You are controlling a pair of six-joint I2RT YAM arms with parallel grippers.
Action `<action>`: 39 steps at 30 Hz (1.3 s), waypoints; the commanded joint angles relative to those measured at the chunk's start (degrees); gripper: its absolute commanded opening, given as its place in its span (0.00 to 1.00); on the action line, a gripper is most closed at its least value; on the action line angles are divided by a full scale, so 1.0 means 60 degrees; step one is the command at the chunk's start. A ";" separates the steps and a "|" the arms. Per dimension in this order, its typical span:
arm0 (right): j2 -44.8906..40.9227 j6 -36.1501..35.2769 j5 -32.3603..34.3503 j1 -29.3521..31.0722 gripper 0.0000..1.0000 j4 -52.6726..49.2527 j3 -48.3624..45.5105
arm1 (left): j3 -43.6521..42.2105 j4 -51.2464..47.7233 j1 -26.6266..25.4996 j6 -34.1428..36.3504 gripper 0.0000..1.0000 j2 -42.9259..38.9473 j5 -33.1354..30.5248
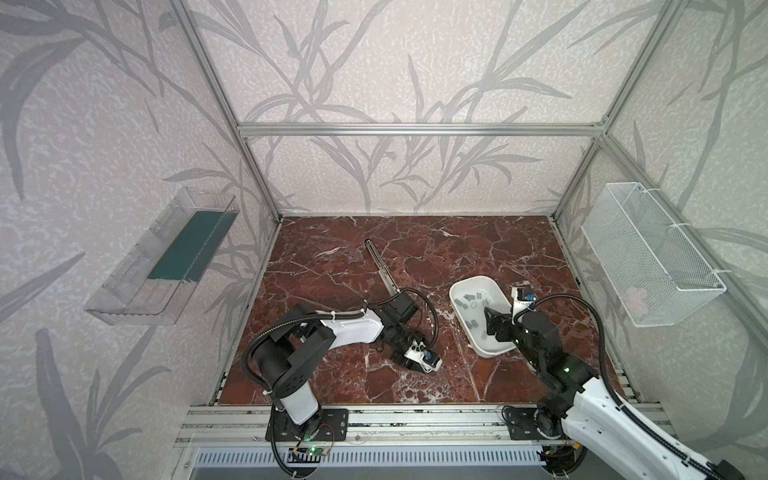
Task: Load the staples into the stapler
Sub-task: 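Grasp the small white stapler with the left gripper while the right hovers over the tray, then bring the white stapler toward the right gripper, which grasps its top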
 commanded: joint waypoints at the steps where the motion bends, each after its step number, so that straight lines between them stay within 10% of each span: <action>1: -0.0011 -0.0028 -0.0092 -0.0049 0.84 0.0125 -0.0035 | 0.0179 -0.0320 -0.0034 0.0369 0.49 0.0173 0.0054; 15: 0.0076 -0.0007 -0.0133 -0.0072 0.84 0.0184 -0.0020 | 0.0498 -0.0666 -0.0017 0.0629 0.43 0.0414 -0.0302; 28: 0.0192 0.0648 -0.2521 0.0349 0.74 -0.0146 0.0789 | 0.0560 -0.0737 0.0261 0.0002 0.00 -0.0337 -0.0842; 39: 0.1837 0.2020 -0.2537 0.3319 0.67 0.2981 0.0654 | -0.2799 0.6619 0.1644 -0.4793 0.00 -0.2736 -0.0244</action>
